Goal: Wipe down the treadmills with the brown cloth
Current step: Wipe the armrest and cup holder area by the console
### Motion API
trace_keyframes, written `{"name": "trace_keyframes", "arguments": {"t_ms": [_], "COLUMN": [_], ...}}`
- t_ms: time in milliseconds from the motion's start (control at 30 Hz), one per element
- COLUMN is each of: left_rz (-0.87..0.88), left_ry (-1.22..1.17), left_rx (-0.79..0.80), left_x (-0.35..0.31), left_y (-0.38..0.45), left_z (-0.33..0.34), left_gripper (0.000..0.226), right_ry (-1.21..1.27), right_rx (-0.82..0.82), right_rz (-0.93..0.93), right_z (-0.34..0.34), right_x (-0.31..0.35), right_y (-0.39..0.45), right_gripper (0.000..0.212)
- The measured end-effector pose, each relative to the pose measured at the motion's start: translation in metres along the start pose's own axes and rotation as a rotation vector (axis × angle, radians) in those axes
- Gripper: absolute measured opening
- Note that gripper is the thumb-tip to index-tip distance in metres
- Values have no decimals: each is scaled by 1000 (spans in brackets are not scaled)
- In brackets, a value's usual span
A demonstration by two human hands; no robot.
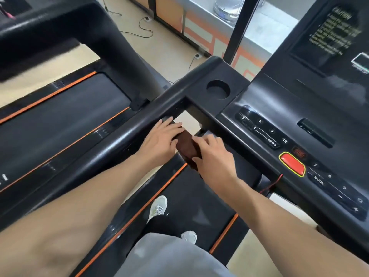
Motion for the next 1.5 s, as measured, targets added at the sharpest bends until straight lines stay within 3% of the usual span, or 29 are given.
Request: {"name": "trace_keyframes", "arguments": {"t_ms": [133, 300, 400, 467, 567, 667, 800, 933, 1100, 1300, 1500], "left_rz": [151, 299, 195, 62, -139, -253, -262, -243, -261, -258, -277], "left_ry": [144, 290, 376, 327, 205, 147, 138, 203, 293, 272, 305], "left_rx": [-37, -5, -93, -167, -112, 5, -1, -4, -21, -33, -50], "left_x": [-4, -3, 10, 28, 63, 76, 71, 71, 74, 72, 66], "left_y": [8, 23, 30, 37, 43, 39, 36, 36, 42, 41, 39], "left_z": [-12, -27, -46, -65, -74, -67, -67, -62, -57, -60, -63], "left_gripper": [42, 40, 54, 57, 62, 67, 66, 74, 77, 69, 64], "right_ry": [109, 158, -1, 24, 126, 162, 231, 53, 42, 153, 184], "right_rx": [236, 329, 226, 128, 54, 74, 239, 476, 318, 113, 184], "right_rz": [213, 263, 251, 240, 227, 236, 319, 433, 393, 255, 217], "right_z": [29, 41, 40, 37, 35, 35, 41, 51, 44, 29, 34], "right_x": [-27, -25, -11, 2, 20, 28, 8, -33, -26, 27, 18], "right_y": [10, 30, 33, 47, 93, 126, 107, 45, 38, 116, 112], "right_gripper": [80, 67, 67, 63, 62, 74, 102, 71, 42, 39, 53]}}
Point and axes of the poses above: each hand's wrist, its own y-axis towards the middle knuckle, its own z-axis out of the palm, x = y × z, the point moved 8 cm from there along y, towards the middle knuckle, and after that the axes turned 12 degrees about -z, right-handed, at the moved point
